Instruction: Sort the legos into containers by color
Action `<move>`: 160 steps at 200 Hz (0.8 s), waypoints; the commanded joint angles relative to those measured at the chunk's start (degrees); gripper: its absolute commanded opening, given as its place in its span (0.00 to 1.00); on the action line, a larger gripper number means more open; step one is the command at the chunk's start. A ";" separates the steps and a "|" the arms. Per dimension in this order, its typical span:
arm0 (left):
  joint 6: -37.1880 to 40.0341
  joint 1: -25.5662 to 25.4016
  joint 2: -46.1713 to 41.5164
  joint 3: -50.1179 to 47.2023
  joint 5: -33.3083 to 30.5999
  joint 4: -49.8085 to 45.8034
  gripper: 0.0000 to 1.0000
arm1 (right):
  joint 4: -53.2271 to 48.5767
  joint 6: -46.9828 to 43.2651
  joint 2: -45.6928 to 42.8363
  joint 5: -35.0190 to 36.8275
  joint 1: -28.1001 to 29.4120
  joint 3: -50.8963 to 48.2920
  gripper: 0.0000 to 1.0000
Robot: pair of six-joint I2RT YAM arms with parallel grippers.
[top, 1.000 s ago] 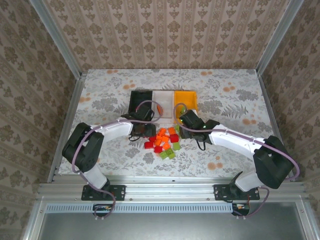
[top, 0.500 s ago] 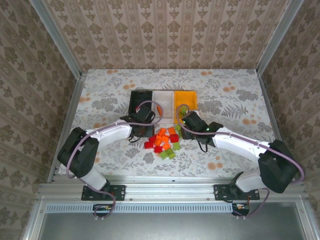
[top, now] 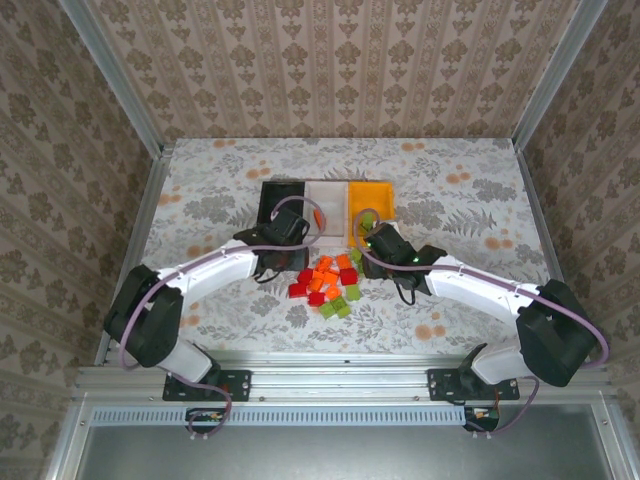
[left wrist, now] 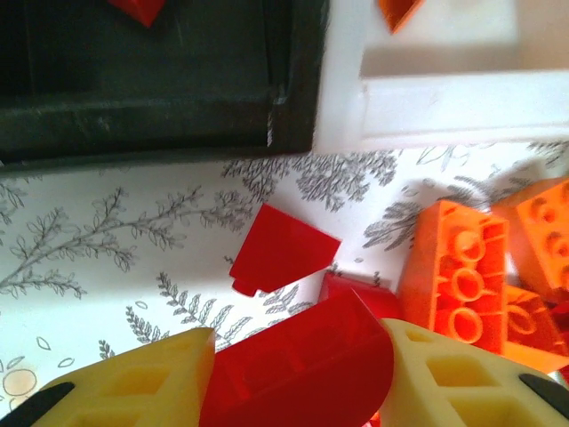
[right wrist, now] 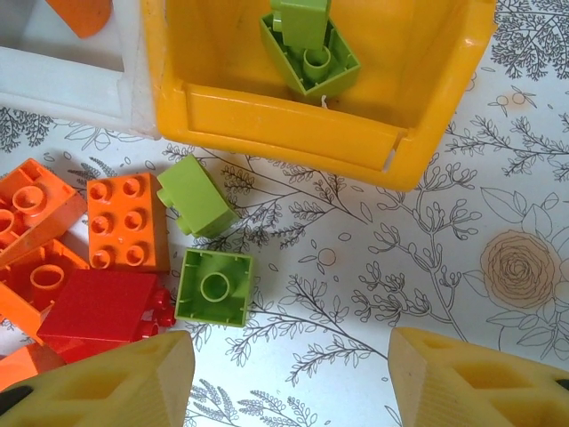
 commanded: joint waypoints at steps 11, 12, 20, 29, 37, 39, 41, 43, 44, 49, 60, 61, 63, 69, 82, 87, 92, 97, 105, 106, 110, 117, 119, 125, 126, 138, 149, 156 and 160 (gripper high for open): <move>3.68 0.92 -1.08 7.52 -2.35 -3.01 0.46 | 1.26 0.75 -0.91 0.30 -0.72 -0.81 0.60; 3.77 1.04 -1.00 7.75 -2.42 -3.03 0.46 | 1.31 0.78 -0.90 0.31 -0.75 -0.81 0.60; 4.47 1.86 -0.05 9.21 -2.64 -3.37 0.46 | 1.56 0.66 -0.82 0.12 -0.88 -0.90 0.60; 5.27 2.94 1.24 11.20 -3.06 -3.48 0.46 | 1.70 0.63 -0.71 0.06 -0.95 -0.94 0.60; 5.85 4.06 2.77 12.73 -3.10 -3.56 0.46 | 1.78 0.64 -0.62 -0.14 -1.09 -0.99 0.60; 5.98 4.47 3.17 13.07 -3.08 -3.57 0.46 | 1.75 0.59 -0.62 -0.19 -1.11 -0.94 0.60; 6.06 4.84 3.60 13.49 -2.99 -3.57 0.46 | 1.76 0.56 -0.62 -0.20 -1.12 -0.98 0.61; 6.19 5.20 4.02 13.81 -2.94 -3.57 0.46 | 1.72 0.55 -0.62 -0.22 -1.16 -0.98 0.60; 6.25 5.33 4.23 14.01 -2.94 -3.57 0.46 | 1.76 0.55 -0.62 -0.26 -1.14 -0.99 0.60; 6.44 6.10 5.28 15.05 -2.75 -3.57 0.46 | 1.79 0.46 -0.62 -0.30 -1.21 -0.99 0.60; 7.11 7.92 7.80 17.29 -2.26 -3.74 0.46 | 1.71 0.20 -0.79 -0.41 -1.30 -1.07 0.60; 7.20 8.10 8.06 17.46 -2.24 -3.74 0.46 | 1.71 0.15 -0.79 -0.39 -1.30 -1.07 0.60; 7.26 8.41 8.51 17.86 -2.23 -3.75 0.46 | 1.60 0.12 -0.84 -0.45 -1.34 -1.07 0.60; 7.51 9.42 9.99 19.02 -1.90 -3.75 0.46 | 1.55 -0.05 -1.01 -0.41 -1.46 -1.16 0.60; 8.18 11.35 13.38 21.89 -0.53 -3.97 0.47 | 1.44 -0.24 -1.19 -0.76 -1.65 -1.29 0.61; 8.21 12.02 14.84 23.17 -0.17 -4.34 0.47 | 1.44 -0.29 -1.24 -0.88 -1.73 -1.25 0.60; 8.41 12.56 16.22 24.50 0.26 -4.91 0.48 | 1.37 -0.40 -1.32 -0.95 -1.74 -1.26 0.60; 8.66 12.91 17.50 25.70 0.29 -5.57 0.49 | 1.31 -0.36 -1.40 -1.10 -1.74 -1.25 0.60; 8.88 13.33 19.10 27.31 -0.21 -6.36 0.52 | 1.16 -0.49 -1.54 -1.24 -1.74 -1.25 0.61; 8.87 13.35 19.29 27.53 -0.30 -6.46 0.52 | 1.13 -0.50 -1.57 -1.25 -1.74 -1.25 0.61; 8.90 13.57 19.94 28.27 -0.67 -6.77 0.53 | 1.09 -0.51 -1.67 -1.27 -1.74 -1.29 0.61; 9.03 13.83 20.77 29.14 -0.73 -6.98 0.55 | 0.96 -0.51 -1.90 -1.35 -1.74 -1.34 0.61; 8.97 13.90 20.96 29.33 -0.73 -7.04 0.55 | 0.93 -0.51 -1.97 -1.48 -1.74 -1.36 0.61; 8.89 14.18 21.38 29.75 -0.73 -7.09 0.59 | 0.84 -0.51 -2.19 -1.54 -1.74 -1.42 0.61; 8.88 14.17 21.44 29.85 -0.73 -7.09 0.59 | 0.83 -0.46 -2.24 -1.57 -1.74 -1.42 0.61; 8.53 14.50 21.58 30.45 -0.21 -7.17 0.71 | 0.60 -0.33 -2.77 -1.77 -1.78 -1.51 0.61; 8.46 14.51 20.79 30.88 1.30 -7.13 0.78 | 0.40 -0.16 -3.32 -2.11 -1.69 -1.51 0.61; 8.24 14.44 19.83 30.78 2.72 -7.12 0.82 | 0.21 0.03 -3.72 -2.21 -1.67 -1.56 0.61; 8.19 14.31 19.10 30.57 3.65 -6.90 0.85 | 0.07 0.09 -3.96 -2.16 -1.65 -1.60 0.61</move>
